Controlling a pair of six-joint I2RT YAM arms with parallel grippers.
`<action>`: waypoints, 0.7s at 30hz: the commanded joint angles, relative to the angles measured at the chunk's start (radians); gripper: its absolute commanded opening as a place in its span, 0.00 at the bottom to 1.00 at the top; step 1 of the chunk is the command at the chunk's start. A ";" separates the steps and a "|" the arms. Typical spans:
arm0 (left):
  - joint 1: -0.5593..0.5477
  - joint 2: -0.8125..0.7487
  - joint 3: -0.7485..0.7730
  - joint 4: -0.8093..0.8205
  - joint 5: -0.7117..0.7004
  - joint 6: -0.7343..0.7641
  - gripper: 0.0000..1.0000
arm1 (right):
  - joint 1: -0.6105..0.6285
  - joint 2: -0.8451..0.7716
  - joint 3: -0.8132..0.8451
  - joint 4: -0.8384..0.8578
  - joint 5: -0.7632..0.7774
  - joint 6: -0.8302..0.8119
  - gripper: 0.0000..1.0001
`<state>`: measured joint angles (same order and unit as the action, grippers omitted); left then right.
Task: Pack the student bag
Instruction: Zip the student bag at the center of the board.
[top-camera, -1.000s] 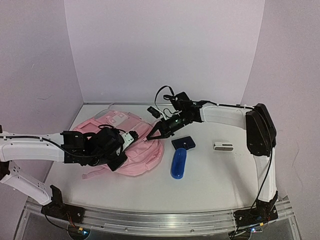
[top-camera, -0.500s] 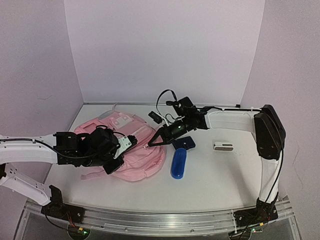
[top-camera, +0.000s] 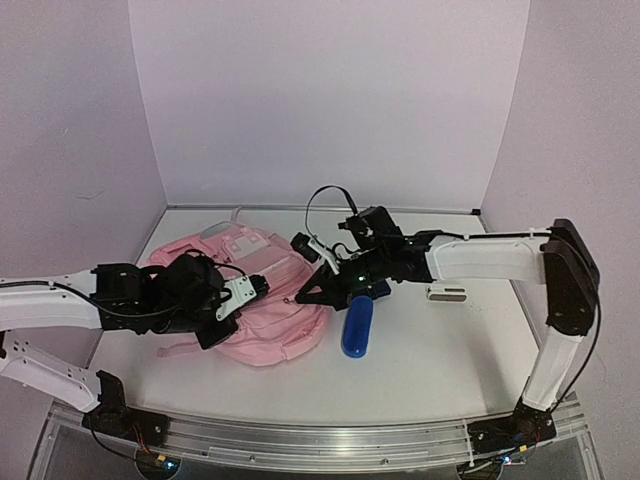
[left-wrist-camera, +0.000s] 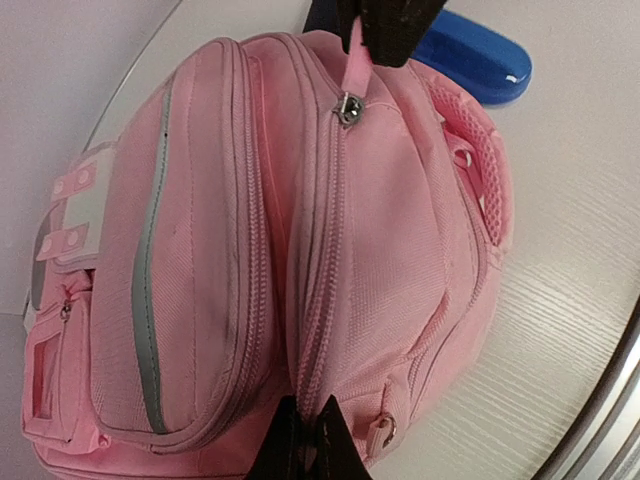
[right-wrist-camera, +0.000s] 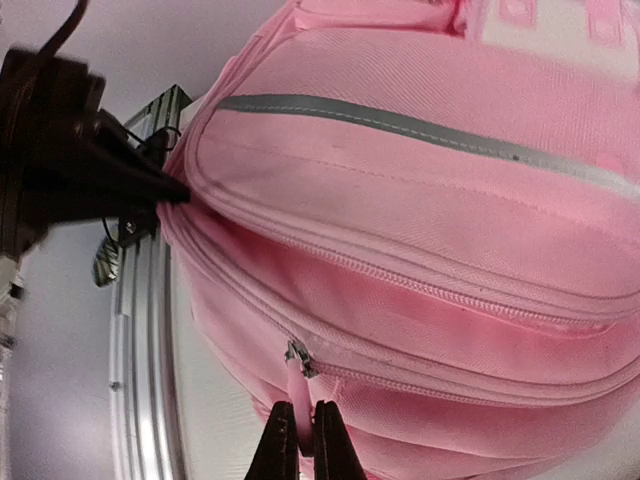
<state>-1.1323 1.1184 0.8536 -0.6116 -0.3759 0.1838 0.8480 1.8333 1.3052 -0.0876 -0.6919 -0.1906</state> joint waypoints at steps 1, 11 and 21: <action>0.014 -0.193 0.009 -0.118 -0.084 -0.022 0.00 | 0.003 -0.080 -0.049 0.027 0.381 -0.362 0.00; 0.015 -0.009 -0.016 -0.200 -0.116 0.015 0.00 | 0.176 -0.043 -0.108 0.298 0.850 -0.831 0.00; 0.083 -0.105 -0.064 -0.248 -0.252 0.139 0.02 | 0.184 -0.154 -0.386 0.571 1.005 -1.030 0.00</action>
<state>-1.1117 1.0850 0.8088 -0.6940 -0.4168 0.2657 1.0715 1.7810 1.0330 0.3615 0.0598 -1.0916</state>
